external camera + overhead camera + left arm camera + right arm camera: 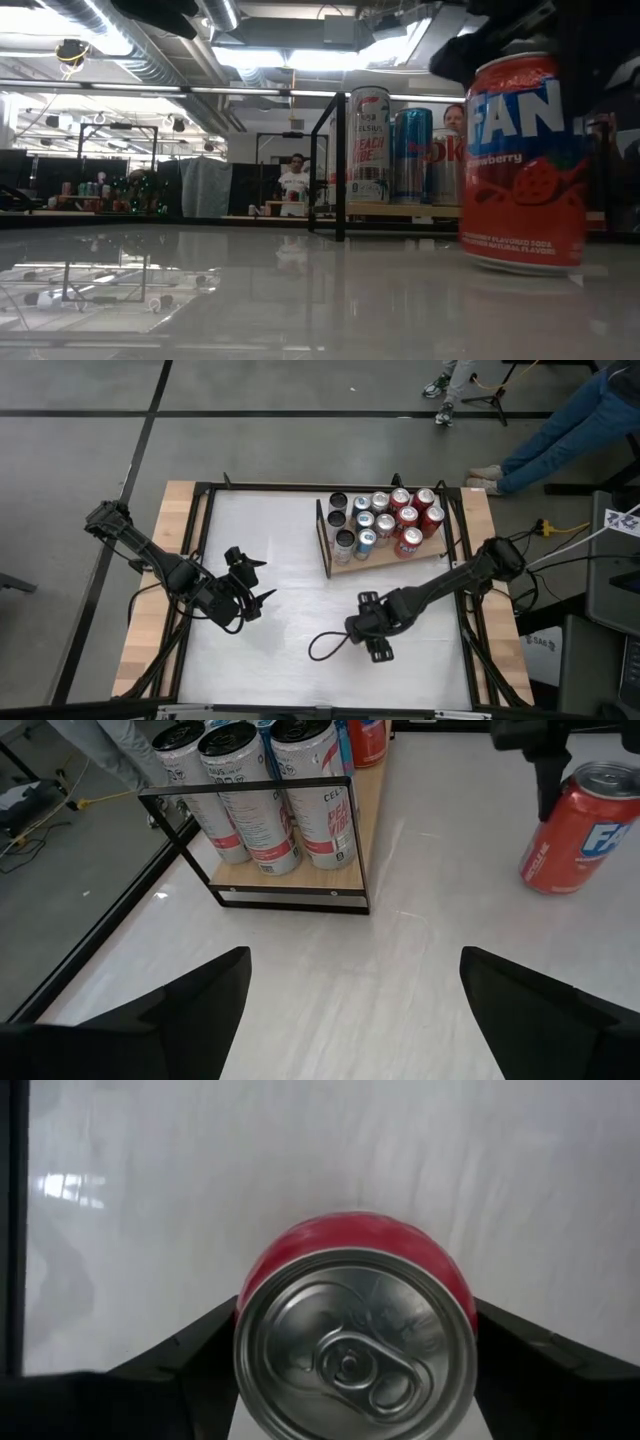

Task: Place canned beverage on shelf
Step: Put the orange soda can on the shelf aligned with the red soda cans

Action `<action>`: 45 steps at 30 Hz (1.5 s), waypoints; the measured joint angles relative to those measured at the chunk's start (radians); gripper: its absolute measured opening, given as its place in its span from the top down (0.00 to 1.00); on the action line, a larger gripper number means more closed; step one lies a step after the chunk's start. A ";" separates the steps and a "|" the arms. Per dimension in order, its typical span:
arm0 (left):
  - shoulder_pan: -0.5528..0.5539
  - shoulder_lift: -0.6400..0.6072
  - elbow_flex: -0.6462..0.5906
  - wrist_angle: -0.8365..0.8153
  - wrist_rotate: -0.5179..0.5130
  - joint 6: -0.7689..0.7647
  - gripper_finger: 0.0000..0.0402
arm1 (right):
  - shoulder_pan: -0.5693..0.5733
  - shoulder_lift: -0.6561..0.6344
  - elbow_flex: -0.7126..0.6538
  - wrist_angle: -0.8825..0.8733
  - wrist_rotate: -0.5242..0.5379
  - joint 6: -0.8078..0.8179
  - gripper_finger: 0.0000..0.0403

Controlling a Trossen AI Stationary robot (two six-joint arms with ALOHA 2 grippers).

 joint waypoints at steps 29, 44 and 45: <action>0.000 0.000 0.000 0.004 0.000 -0.009 0.13 | -0.054 0.000 -0.001 -0.001 -0.063 -0.360 0.25; 0.000 0.000 0.000 0.004 0.000 -0.009 0.13 | -0.053 0.002 -0.001 0.000 -0.061 -0.359 0.04; 0.000 0.000 0.000 0.004 0.000 -0.009 0.13 | -0.053 0.002 0.002 -0.004 -0.061 -0.356 0.04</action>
